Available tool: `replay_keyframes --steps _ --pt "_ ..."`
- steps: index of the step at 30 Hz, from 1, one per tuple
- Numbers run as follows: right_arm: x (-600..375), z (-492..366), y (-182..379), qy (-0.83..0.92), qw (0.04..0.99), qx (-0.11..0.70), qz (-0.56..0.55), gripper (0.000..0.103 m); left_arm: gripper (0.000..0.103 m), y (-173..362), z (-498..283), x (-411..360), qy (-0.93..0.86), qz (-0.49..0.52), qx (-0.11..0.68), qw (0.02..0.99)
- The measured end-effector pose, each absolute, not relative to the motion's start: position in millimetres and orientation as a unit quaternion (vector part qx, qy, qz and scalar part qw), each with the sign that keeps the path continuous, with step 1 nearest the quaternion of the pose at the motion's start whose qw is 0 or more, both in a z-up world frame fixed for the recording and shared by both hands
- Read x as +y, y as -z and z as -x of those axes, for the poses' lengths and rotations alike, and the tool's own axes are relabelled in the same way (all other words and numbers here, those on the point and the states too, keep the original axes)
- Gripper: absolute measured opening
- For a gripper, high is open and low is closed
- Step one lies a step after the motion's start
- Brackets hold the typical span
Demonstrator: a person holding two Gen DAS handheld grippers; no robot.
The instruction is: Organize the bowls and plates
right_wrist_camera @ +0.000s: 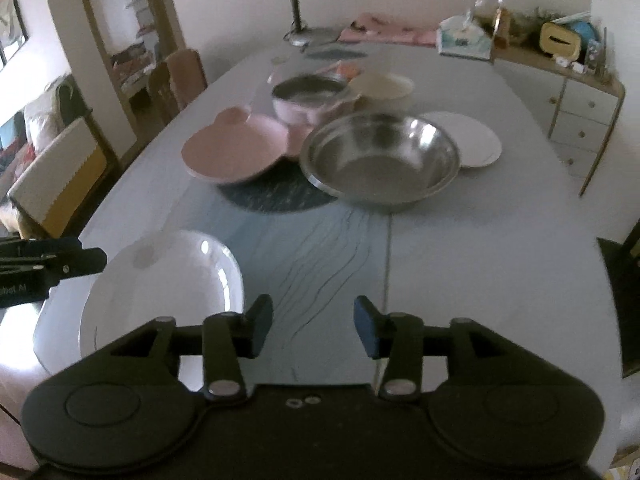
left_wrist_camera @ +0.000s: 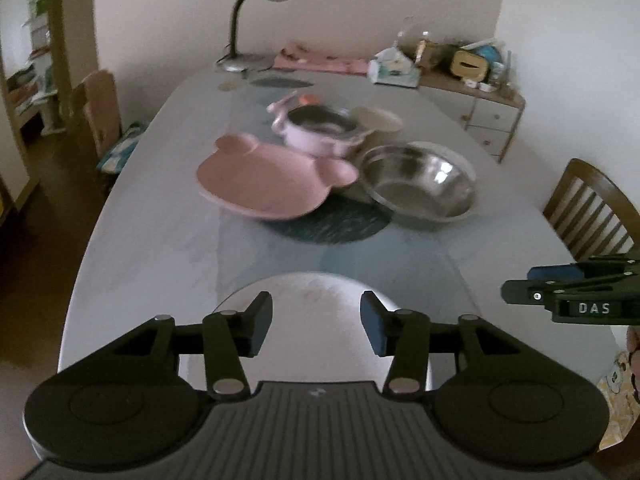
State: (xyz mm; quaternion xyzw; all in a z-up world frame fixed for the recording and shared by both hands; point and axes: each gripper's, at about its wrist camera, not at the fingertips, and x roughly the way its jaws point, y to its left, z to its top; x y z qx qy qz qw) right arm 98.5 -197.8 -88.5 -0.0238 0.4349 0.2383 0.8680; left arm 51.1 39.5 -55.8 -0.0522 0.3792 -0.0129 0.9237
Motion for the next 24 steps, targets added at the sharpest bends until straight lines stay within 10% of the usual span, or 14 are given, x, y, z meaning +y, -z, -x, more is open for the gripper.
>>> replay_keyframes --steps 14,24 --pt "-266.9 -165.9 75.3 -0.234 0.881 0.409 0.034 0.07 0.077 35.1 -124.4 -61.8 0.025 0.051 0.351 0.935" --pt "-323.3 -252.5 80.0 -0.239 0.882 0.403 0.049 0.081 0.078 34.5 -189.0 -118.4 -0.002 0.061 0.35 0.935"
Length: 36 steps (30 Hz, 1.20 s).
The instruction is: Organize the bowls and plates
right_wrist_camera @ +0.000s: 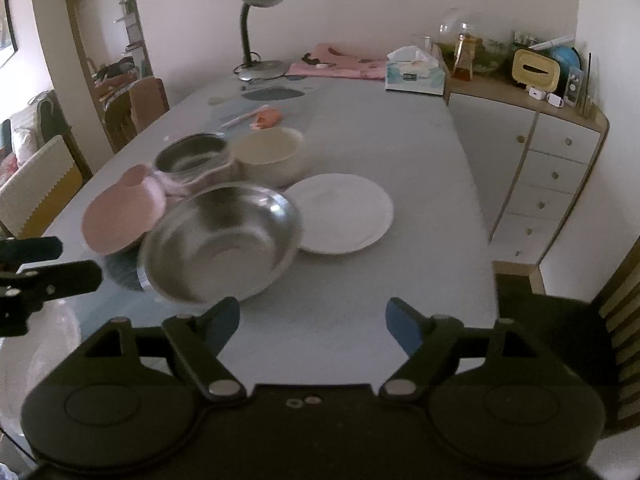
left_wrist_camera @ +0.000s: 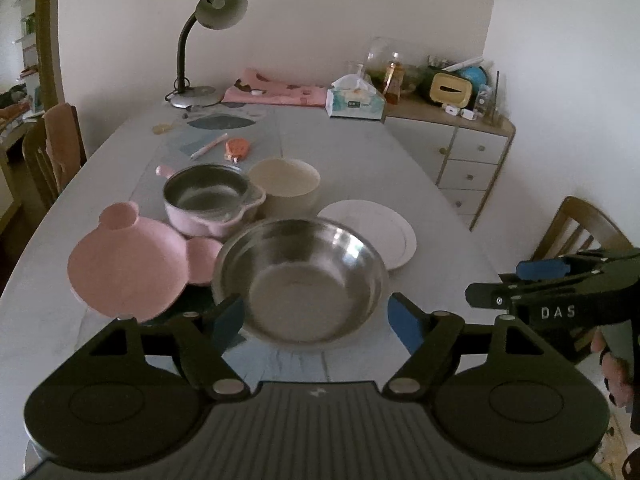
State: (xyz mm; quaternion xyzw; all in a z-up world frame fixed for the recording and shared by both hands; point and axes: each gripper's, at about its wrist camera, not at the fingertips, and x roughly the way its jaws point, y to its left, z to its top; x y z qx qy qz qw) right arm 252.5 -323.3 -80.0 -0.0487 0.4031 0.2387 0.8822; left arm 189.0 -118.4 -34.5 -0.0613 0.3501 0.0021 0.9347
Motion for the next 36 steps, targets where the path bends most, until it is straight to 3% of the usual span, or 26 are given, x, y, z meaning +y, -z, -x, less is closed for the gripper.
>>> replay_keyframes --steps 13,18,22,34,36 --pt "-343.2 -369.4 107.6 -0.239 0.871 0.426 0.051 0.081 0.078 43.1 -311.8 -144.6 -0.017 0.052 0.386 0.921" --pt "-343.4 -407.7 131.8 -0.226 0.859 0.456 0.049 0.076 0.078 55.1 -348.3 -147.0 -0.028 0.066 0.404 0.912" --pt "-336.7 -429.0 149.1 -0.23 0.845 0.48 0.047 0.07 0.078 64.4 -367.8 -149.8 -0.032 0.058 0.415 0.908" --pt "-320.5 -473.6 178.8 -0.255 0.808 0.53 0.027 0.028 0.078 77.8 -399.2 -141.6 -0.043 0.067 0.437 0.896" --pt "-320.5 -477.2 181.0 -0.262 0.804 0.534 0.018 0.026 0.078 78.0 -401.9 -141.2 -0.042 0.065 0.437 0.896"
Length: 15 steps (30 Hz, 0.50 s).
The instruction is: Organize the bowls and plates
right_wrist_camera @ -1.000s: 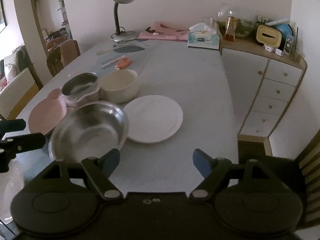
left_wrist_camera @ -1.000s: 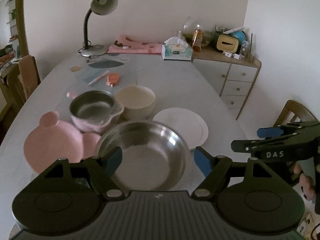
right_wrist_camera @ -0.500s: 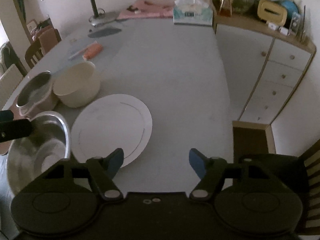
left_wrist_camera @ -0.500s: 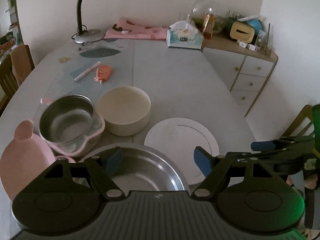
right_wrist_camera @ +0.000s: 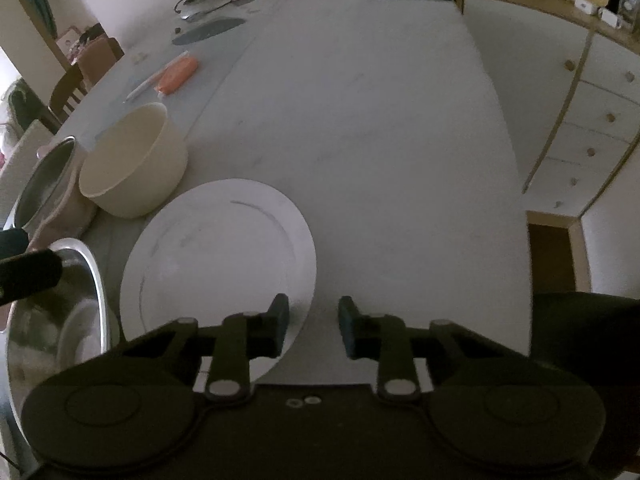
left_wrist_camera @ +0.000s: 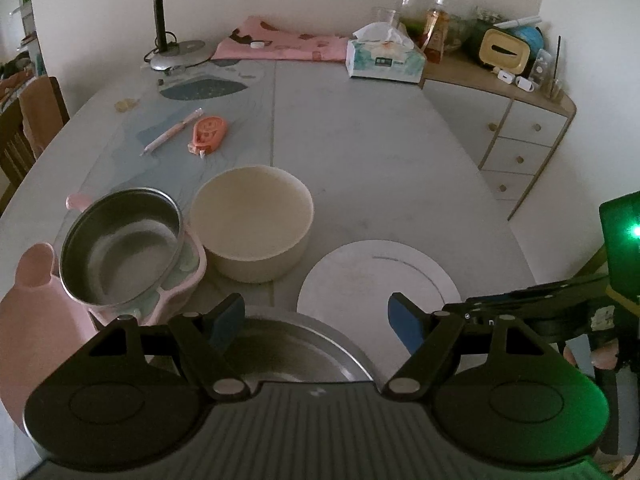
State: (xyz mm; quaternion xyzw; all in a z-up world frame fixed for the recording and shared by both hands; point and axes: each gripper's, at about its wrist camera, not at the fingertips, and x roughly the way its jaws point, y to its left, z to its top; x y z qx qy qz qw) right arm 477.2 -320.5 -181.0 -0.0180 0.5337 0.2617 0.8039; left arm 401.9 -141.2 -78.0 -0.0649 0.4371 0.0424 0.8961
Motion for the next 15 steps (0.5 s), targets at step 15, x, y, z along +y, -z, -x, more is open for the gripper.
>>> replay_keyframes --steps 15 --pt "-339.3 -488.2 181.8 -0.292 0.791 0.537 -0.041 0.005 0.068 91.2 -434.8 -144.4 0.001 0.074 0.463 0.883"
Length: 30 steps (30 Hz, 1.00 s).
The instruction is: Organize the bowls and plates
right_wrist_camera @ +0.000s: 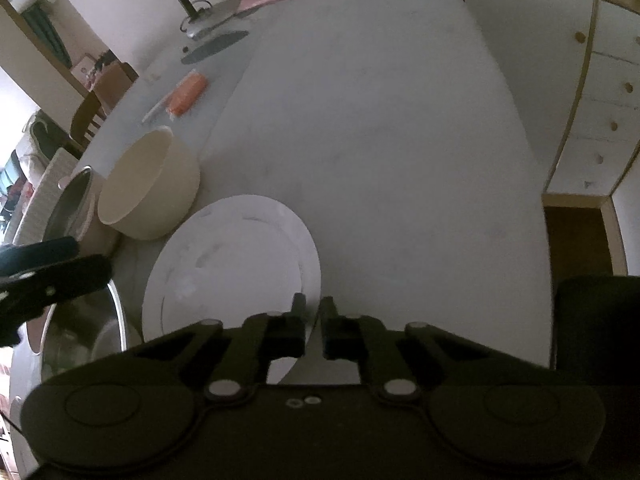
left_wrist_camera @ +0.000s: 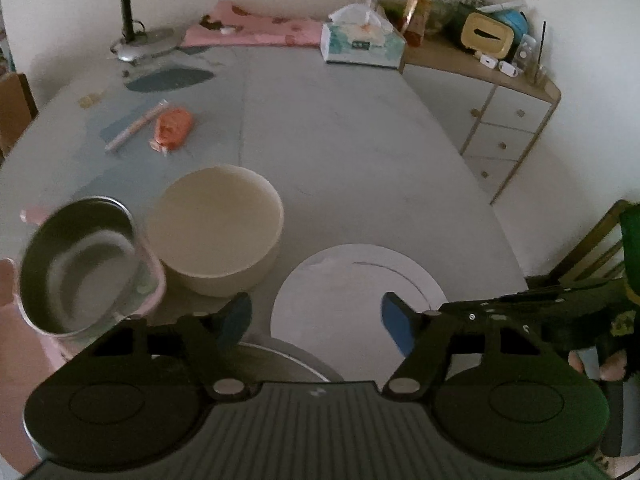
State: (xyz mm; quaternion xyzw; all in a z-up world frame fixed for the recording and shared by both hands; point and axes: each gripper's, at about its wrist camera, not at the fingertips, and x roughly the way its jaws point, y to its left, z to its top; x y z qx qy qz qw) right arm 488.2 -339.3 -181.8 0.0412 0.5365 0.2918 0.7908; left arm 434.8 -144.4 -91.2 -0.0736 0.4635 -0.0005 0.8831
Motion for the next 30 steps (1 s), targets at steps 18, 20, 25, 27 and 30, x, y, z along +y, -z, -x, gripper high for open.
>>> replay_keyframes --steps 18,20,25,27,30 --pt "-411.8 -495.2 177.6 -0.278 0.795 0.537 -0.034 0.003 0.049 121.2 -478.3 -175.3 0.061 0.098 0.526 0.842" --pt "-412.9 -495.3 177.9 -0.28 0.792 0.541 -0.038 0.009 0.045 128.8 -480.5 -180.0 0.061 0.101 0.539 0.834" --pt "-407.5 -493.6 182.7 -0.284 0.781 0.555 -0.031 0.02 0.033 145.7 -480.5 -181.9 0.056 0.115 0.562 0.817" --pt "-406.0 -492.9 184.9 -0.285 0.779 0.558 -0.031 0.02 0.032 148.0 -480.0 -183.0 0.052 0.111 0.564 0.817" --pt "-405.1 -493.5 185.6 -0.286 0.777 0.559 -0.038 0.02 0.027 148.9 -480.1 -182.6 0.054 0.124 0.565 0.814"
